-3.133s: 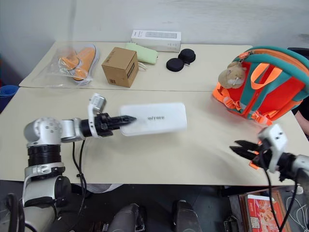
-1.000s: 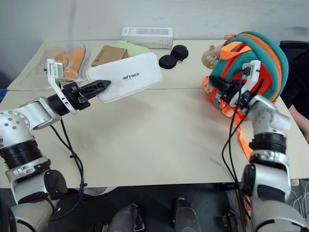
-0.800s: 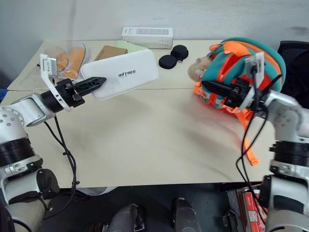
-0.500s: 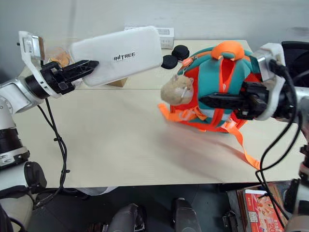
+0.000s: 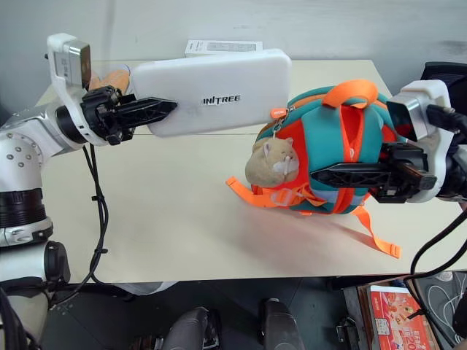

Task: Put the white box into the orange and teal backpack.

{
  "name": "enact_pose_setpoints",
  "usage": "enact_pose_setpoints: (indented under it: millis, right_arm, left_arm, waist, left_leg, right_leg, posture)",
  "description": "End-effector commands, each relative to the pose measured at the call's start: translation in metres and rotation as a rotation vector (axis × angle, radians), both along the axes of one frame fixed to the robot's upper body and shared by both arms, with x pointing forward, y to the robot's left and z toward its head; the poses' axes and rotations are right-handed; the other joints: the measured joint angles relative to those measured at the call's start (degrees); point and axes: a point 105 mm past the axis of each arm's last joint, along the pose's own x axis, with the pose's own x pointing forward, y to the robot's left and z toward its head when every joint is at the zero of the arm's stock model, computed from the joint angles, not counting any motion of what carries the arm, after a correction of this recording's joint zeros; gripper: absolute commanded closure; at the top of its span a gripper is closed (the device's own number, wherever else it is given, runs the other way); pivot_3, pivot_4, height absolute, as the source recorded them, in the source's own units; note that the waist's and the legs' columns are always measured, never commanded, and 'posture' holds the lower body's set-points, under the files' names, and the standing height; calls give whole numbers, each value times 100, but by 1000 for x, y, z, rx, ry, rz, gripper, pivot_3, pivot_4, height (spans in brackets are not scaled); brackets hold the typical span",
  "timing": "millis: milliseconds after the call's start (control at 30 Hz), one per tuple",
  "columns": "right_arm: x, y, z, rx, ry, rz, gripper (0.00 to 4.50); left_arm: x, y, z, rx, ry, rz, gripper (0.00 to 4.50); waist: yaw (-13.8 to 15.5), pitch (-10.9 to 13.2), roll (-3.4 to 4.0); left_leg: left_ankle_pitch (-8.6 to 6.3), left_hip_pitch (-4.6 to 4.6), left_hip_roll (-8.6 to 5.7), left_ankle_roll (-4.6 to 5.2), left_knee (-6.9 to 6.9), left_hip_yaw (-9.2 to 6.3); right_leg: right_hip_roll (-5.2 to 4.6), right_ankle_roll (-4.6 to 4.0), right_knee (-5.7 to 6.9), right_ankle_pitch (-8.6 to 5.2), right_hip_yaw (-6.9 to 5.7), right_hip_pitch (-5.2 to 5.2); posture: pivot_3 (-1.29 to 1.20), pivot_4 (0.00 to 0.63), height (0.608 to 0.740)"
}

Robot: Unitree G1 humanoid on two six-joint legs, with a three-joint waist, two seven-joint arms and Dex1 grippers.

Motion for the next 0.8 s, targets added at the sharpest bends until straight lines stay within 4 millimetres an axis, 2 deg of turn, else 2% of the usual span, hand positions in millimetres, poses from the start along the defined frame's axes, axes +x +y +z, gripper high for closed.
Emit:
enact_pose_setpoints:
  millis: [33, 167, 300, 400, 500, 800]
  right_arm:
    - [-7, -6, 13, 15, -80, -18, 4473]
    - [-4, -7, 11, 18, -85, -41, 4473]
    - [1, -9, 7, 10, -86, -62, 4473]
    - [2, -7, 5, 6, -91, -59, 4473]
    - [1, -4, 4, 7, -96, -50, 4473]
    - [-1, 4, 0, -2, -103, -20, 4473]
  left_arm:
    - [-1, -2, 6, 84, -106, -5, 3234]
    - [4, 0, -6, 182, -135, -16, 3234]
    - [6, 5, -7, 247, -160, -35, 3234]
    - [7, 1, -6, 277, -177, -69, 3234]
    - [9, -14, -11, 301, -194, -118, 3234]
    - [28, -58, -22, 354, -279, -167, 3234]
  waist:
    - [11, 0, 0]
    - [22, 0, 0]
    - [32, 0, 0]
    - [40, 0, 0]
    - [130, 0, 0]
    - [210, 0, -1]
  left_leg:
    - [0, 0, 0, 0, 0, 0]
    - [0, -1, -5, 5, 3, 0]
    - [-1, -8, -4, 8, 6, -4]
    - [1, -48, -4, 11, 18, -14]
    - [4, -67, -8, 16, 24, 0]
    - [-7, -82, -8, 41, 95, -2]
  right_leg:
    - [0, 0, -1, 0, -1, 2]
    - [-3, 1, -2, 1, -9, 3]
    - [-5, 1, -3, 1, -21, 0]
    - [-5, 2, 2, 1, -33, -32]
    - [-4, 3, 25, 2, -48, -63]
    - [-6, 13, 53, 7, -51, -63]
  posture:
    - [0, 150, 740]
    - [0, 150, 740]
    - [0, 150, 740]
    - [0, 150, 740]
    - [0, 150, 740]
    - [0, 150, 740]
